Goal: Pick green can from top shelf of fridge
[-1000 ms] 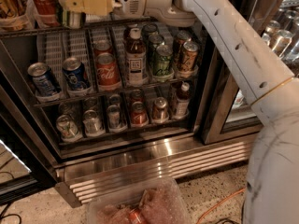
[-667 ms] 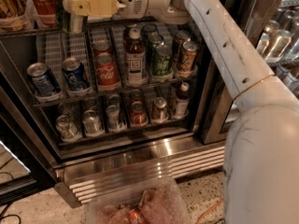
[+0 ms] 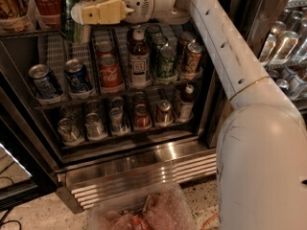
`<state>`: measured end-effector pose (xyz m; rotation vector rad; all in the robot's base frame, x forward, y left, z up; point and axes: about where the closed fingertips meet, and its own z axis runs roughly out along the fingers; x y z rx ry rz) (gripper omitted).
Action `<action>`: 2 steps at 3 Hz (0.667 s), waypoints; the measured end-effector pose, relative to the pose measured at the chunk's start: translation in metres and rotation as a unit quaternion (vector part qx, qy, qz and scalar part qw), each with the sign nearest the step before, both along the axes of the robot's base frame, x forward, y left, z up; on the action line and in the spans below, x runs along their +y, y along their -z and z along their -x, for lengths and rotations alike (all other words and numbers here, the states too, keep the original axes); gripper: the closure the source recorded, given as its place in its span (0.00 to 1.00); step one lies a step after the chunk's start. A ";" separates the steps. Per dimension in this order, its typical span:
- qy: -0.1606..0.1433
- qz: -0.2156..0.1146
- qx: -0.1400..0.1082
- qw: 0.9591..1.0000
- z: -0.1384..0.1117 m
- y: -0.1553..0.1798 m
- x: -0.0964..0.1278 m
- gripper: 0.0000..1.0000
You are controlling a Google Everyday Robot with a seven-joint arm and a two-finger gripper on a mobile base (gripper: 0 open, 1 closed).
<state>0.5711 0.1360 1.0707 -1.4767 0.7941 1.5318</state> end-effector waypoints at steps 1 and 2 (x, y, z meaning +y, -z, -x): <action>0.030 0.033 -0.004 0.999 -0.003 0.006 -0.001 1.00; 0.072 0.081 -0.002 0.994 -0.003 0.009 0.000 1.00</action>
Offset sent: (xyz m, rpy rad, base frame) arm 0.0006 -0.0059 -0.0156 -0.2883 0.0028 -0.2530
